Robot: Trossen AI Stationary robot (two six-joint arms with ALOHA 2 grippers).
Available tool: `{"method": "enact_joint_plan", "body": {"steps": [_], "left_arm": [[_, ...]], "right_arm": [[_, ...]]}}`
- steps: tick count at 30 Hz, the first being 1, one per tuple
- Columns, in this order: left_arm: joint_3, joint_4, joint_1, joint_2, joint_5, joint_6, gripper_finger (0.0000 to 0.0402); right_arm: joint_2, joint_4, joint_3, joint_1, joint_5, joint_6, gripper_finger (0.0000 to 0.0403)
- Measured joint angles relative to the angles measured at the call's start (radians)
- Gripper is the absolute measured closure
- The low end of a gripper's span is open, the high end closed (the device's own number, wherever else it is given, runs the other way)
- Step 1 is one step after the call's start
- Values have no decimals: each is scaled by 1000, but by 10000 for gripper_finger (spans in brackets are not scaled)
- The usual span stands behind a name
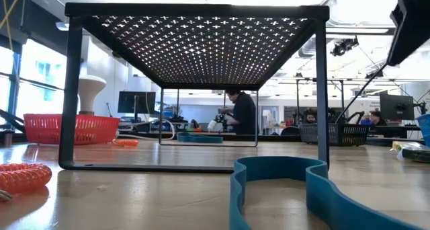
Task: Pick & Place Office Desk Supplies
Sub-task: Put the violet spring keychain into the black bin
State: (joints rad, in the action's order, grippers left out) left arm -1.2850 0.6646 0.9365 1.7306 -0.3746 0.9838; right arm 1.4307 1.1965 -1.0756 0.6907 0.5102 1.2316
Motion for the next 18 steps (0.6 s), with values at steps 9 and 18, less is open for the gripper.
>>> {"method": "enact_joint_plan", "body": {"steps": [9,18], "left_arm": [[26,462,-12,-6,120,236,254],[136,391,-107,-6,276,72,254]], "right_arm": [[0,-165,0,12,75,-73,233],[0,-429,0,12,103,-319,233]]}}
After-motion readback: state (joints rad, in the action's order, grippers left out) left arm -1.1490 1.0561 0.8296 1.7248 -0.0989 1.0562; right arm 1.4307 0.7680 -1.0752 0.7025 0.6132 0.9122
